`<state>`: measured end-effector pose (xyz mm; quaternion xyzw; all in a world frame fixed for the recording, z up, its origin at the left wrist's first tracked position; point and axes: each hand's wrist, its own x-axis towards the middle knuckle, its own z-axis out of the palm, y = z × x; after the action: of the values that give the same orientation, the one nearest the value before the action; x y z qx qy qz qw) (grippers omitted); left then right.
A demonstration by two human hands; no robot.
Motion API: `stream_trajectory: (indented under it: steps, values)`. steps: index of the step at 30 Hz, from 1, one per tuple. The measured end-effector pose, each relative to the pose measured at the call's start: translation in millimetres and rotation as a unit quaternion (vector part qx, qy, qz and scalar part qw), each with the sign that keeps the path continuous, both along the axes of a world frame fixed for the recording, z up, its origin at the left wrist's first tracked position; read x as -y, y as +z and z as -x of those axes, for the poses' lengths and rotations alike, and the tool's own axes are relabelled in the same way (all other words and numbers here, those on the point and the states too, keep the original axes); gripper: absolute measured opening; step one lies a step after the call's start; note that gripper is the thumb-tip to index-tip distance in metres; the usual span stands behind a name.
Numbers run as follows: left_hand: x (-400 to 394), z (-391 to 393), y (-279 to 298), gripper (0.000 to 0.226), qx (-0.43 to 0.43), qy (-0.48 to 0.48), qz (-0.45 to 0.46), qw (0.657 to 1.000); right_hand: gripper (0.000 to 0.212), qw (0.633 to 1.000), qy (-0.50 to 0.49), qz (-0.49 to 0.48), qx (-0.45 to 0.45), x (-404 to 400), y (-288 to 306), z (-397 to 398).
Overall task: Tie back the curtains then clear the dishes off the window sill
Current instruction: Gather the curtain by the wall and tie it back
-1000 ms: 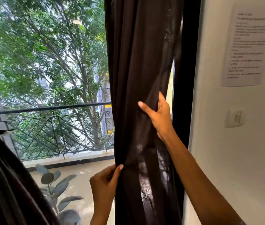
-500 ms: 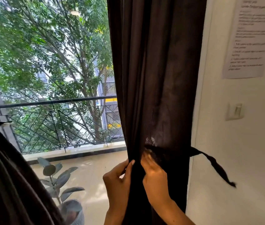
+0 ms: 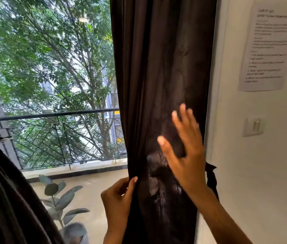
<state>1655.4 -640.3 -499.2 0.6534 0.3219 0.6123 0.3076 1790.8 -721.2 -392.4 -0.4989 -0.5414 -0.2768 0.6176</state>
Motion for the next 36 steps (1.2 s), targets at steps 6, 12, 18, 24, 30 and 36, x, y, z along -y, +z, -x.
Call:
stream_trajectory:
  steps: [6, 12, 18, 24, 30, 36]
  values:
    - [5, -2, 3, 0.034, -0.024, 0.009, -0.016, 1.000, 0.106, 0.977, 0.064, 0.035, -0.202, -60, 85, -34]
    - [-4, 1, -1, 0.037, -0.013, 0.027, 0.018, 0.999, 0.053, 0.956, 0.179, 0.029, -0.232, -76, 76, -36]
    - [5, -1, 2, 0.037, 0.006, 0.025, 0.017, 1.000, 0.047, 0.994, -0.019, 0.034, -0.098, -59, 11, -11]
    - [21, -2, 0, 0.012, 0.004, -0.011, 0.001, 1.000, 0.073, 0.996, -0.066, 0.065, -0.014, -27, -77, 17]
    - [36, -2, 2, 0.010, 0.015, -0.035, 0.009, 0.999, 0.061, 0.995, -0.050, 0.086, -0.019, -10, -111, 27]
    - [54, 2, 1, 0.033, 0.018, -0.053, 0.007, 0.998, 0.051, 0.987, -0.029, 0.156, 0.004, 8, -144, 42]
